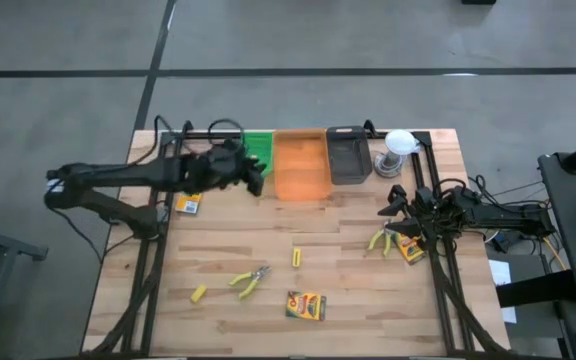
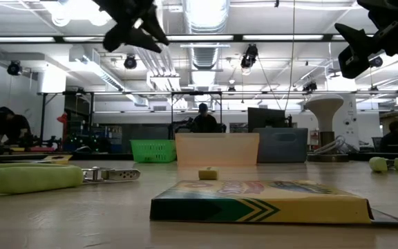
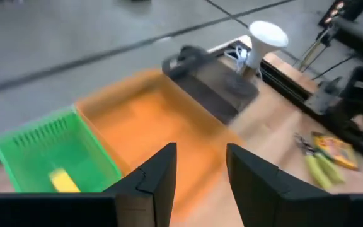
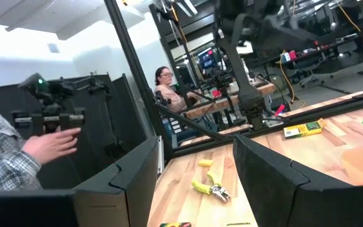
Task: Pick & Place School Supplies
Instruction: Put the yellow eraser into the green bin
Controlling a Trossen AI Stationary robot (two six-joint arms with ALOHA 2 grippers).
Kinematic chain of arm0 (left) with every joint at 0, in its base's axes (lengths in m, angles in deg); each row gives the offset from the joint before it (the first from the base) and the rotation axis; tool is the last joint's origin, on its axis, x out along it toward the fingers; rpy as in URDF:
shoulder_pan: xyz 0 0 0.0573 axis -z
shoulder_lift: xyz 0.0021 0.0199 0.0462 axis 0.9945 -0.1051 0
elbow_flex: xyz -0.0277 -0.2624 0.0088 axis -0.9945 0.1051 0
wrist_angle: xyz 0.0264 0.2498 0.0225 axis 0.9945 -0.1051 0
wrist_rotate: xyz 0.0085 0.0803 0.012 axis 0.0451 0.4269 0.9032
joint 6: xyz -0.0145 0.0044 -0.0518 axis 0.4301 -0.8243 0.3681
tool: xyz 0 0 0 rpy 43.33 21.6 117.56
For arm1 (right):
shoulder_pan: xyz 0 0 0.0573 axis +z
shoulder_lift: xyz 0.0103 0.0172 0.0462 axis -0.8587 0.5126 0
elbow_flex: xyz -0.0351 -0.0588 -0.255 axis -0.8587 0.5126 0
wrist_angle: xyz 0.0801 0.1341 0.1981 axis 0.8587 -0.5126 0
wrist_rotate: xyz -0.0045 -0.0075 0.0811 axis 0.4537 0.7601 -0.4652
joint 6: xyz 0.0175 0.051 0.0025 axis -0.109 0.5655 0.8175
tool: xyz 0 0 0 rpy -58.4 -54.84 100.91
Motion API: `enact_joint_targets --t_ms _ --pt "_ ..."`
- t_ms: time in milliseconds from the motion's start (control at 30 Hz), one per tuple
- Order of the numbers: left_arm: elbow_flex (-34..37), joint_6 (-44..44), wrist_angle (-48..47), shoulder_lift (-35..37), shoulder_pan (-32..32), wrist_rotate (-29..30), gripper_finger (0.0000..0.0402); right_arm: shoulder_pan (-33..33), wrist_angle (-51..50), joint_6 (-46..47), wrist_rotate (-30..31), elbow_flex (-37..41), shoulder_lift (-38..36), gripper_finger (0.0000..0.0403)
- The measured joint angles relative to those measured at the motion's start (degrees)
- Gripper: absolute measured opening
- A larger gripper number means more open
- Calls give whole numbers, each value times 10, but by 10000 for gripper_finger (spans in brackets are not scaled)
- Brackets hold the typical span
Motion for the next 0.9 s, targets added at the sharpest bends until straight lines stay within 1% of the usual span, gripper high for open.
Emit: enact_joint_targets --t_ms 167,267,400,533,600,700,900 --pt "81 25 56 60 67 -6 143 0 0 0 0 0 0 201" --pt "113 34 66 90 111 9 143 0 0 0 0 0 0 201" --pt "140 43 78 121 168 13 143 0 0 0 0 0 0 201" --pt "142 49 77 134 236 18 143 0 0 0 0 0 0 201" --pt "138 65 66 134 271 43 143 0 0 0 0 0 0 201" --pt "134 96 35 133 331 101 143 0 0 0 0 0 0 201" --pt "127 181 -31 131 451 194 143 0 0 0 0 0 0 201"
